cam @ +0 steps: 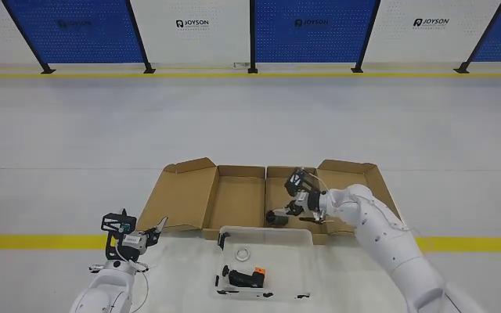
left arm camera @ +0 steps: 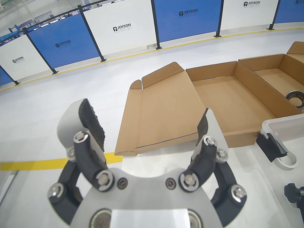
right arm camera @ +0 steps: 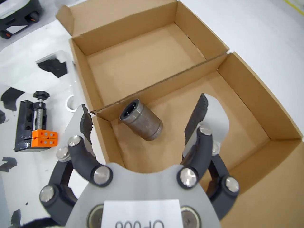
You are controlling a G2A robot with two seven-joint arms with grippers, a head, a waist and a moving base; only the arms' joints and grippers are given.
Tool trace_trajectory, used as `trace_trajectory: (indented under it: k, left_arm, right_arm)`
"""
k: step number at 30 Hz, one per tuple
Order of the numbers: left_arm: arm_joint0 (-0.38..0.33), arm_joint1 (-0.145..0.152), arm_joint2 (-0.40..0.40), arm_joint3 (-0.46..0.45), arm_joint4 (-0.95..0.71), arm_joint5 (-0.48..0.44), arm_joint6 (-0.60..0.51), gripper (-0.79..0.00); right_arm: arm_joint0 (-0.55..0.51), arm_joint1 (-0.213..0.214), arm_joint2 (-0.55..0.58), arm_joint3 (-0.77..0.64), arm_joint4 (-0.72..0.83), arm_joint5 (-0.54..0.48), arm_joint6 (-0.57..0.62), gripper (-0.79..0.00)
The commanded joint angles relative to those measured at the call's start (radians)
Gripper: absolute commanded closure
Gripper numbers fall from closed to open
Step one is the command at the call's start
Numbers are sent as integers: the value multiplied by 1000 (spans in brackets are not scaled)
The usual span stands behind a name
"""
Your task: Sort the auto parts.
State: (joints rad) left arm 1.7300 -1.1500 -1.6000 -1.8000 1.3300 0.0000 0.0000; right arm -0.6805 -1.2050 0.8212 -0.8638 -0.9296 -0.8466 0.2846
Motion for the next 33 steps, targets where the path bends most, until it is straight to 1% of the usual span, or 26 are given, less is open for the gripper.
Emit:
trace_trajectory:
  k: [1,3,6,9,12,13,21,23,25,27,30,31,32,33]
  left_arm:
    - [0,0,0,0,0,0,0,-785]
    - [0,0,0,0,0,0,0,-785]
    - [0,0,0,0,0,0,0,-785]
    - [0,0,0,0,0,0,0,-785]
    - [0,0,0,0,0,0,0,-785]
    - [0,0,0,0,0,0,0,-785]
    - [0,0,0,0,0,0,0,-785]
    - [0,0,0,0,0,0,0,-785]
    - [0,0,0,0,0,0,0,-785]
    - [0,0,0,0,0,0,0,-785]
    - [0,0,0,0,0,0,0,-785]
    - [0,0,0,0,0,0,0,-785]
    - [0,0,0,0,0,0,0,-785]
    - [0,0,0,0,0,0,0,-785]
  right_arm:
    - [-54,23,30,-108,-67,15,-40,-785]
    - [-128,51,75,-239,-127,36,-60,-785]
    - [-263,92,145,-459,-203,48,-45,-785]
    - [-379,119,193,-636,-260,72,25,-785]
    - [-454,130,202,-754,-307,126,119,-785]
    - [-465,132,204,-772,-315,144,138,-785]
    - [-468,132,204,-772,-313,145,135,-785]
    - [-480,133,195,-778,-318,117,132,-785]
    - [-486,134,186,-797,-332,109,160,-785]
    - [-496,134,180,-825,-345,140,191,-785]
    - [-512,137,171,-868,-347,116,223,-785]
    - [-514,138,168,-876,-343,95,239,-714]
    - [-514,139,167,-880,-335,82,258,-610]
    - [-512,139,163,-882,-325,76,283,-579]
